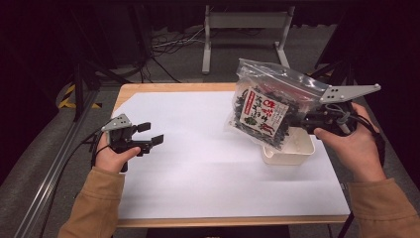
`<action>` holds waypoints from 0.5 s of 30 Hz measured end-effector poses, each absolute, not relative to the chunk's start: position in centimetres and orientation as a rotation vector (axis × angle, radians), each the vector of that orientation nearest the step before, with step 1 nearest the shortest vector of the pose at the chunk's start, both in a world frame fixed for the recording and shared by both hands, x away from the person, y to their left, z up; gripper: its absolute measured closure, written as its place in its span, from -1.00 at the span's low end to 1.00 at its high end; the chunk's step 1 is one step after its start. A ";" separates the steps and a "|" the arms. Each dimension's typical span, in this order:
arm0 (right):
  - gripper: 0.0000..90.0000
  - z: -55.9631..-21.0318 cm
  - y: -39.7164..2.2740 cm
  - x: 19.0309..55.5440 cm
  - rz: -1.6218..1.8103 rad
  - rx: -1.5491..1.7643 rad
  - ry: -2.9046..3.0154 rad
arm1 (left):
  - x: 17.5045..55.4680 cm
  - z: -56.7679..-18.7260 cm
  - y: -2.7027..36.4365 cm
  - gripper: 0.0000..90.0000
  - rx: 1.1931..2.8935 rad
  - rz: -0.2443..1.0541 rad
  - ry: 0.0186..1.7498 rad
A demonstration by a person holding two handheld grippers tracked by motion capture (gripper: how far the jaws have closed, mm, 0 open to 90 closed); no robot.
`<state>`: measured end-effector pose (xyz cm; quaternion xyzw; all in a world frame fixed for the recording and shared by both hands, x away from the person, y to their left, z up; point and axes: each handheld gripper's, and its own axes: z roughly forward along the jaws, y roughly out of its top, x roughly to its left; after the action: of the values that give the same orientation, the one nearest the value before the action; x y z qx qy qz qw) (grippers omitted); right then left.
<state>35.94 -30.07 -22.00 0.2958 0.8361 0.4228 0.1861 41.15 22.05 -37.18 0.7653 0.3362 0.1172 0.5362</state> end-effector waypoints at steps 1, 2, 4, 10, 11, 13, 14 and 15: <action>0.76 -21.8 -30.3 35.9 1.197 0.835 2.348 | 41.1 -37.2 22.1 -0.46 1.820 0.277 0.801; 0.76 -21.6 -30.5 35.9 1.205 0.837 2.343 | 41.1 -37.2 22.1 -0.46 1.821 0.276 0.800; 0.76 -21.3 -30.9 36.0 1.210 0.841 2.335 | 41.1 -37.2 22.0 -0.46 1.821 0.277 0.801; 0.76 -20.7 -31.9 36.2 1.184 0.858 2.324 | 41.2 -37.3 22.0 -0.46 1.828 0.270 0.802; 0.76 -20.7 -32.1 36.3 1.178 0.862 2.324 | 41.2 -37.3 22.0 -0.46 1.830 0.270 0.799; 0.76 -20.7 -32.5 36.4 1.163 0.870 2.318 | 41.2 -37.3 22.0 -0.46 1.834 0.272 0.796; 0.76 -20.7 -32.5 36.4 1.163 0.870 2.318 | 41.2 -37.3 22.0 -0.46 1.834 0.272 0.796; 0.76 -20.7 -32.7 36.5 1.161 0.875 2.317 | 41.2 -37.3 22.0 -0.46 1.834 0.265 0.802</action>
<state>36.48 -32.67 -20.65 0.3135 0.8297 0.4157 0.2015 41.19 21.98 -37.34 0.7689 0.3362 0.1111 0.5324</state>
